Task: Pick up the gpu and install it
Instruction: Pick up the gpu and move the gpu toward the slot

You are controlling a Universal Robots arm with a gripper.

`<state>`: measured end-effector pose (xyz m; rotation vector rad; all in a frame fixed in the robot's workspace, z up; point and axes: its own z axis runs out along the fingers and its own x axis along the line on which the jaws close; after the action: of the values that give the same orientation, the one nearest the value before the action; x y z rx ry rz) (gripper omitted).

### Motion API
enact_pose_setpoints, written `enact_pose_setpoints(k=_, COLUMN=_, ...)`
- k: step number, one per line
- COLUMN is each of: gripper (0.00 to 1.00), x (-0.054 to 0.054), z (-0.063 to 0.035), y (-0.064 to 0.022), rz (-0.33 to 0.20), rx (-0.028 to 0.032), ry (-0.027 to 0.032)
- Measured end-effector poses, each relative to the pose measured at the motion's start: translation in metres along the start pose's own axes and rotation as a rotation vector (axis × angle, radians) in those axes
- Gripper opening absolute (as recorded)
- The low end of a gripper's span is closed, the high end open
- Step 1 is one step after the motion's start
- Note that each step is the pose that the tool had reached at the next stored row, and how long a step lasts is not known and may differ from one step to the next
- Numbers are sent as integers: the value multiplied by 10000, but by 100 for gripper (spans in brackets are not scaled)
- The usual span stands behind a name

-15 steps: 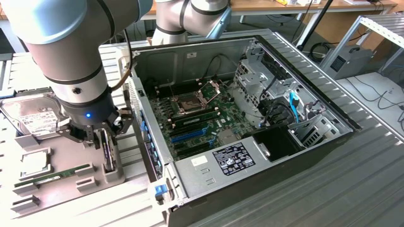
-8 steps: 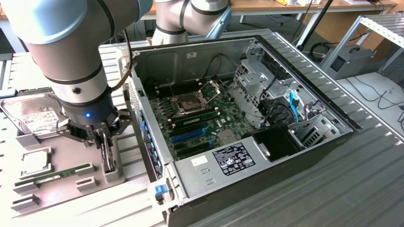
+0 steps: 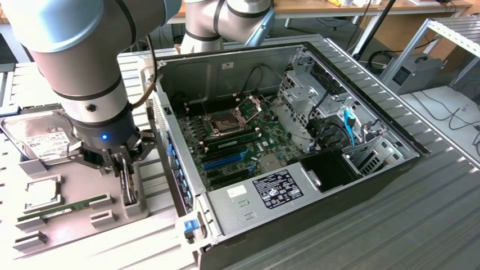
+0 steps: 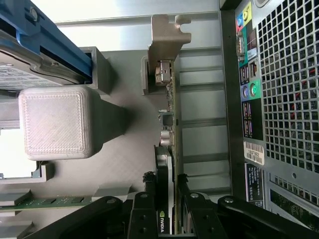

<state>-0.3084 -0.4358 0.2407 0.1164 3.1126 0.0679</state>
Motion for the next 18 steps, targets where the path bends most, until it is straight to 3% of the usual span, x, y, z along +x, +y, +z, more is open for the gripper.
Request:
enact_pose_setpoints(k=6, gripper=27, x=0, z=0, y=0, rz=-375, rx=-8, ry=17)
enact_pose_setpoints(k=15, gripper=27, x=0, z=-3, y=0, rz=-378, rx=-13, ry=14)
enact_pose_setpoints(k=18, gripper=27, x=-2, z=-55, y=2, rz=-379, rx=2, ry=17)
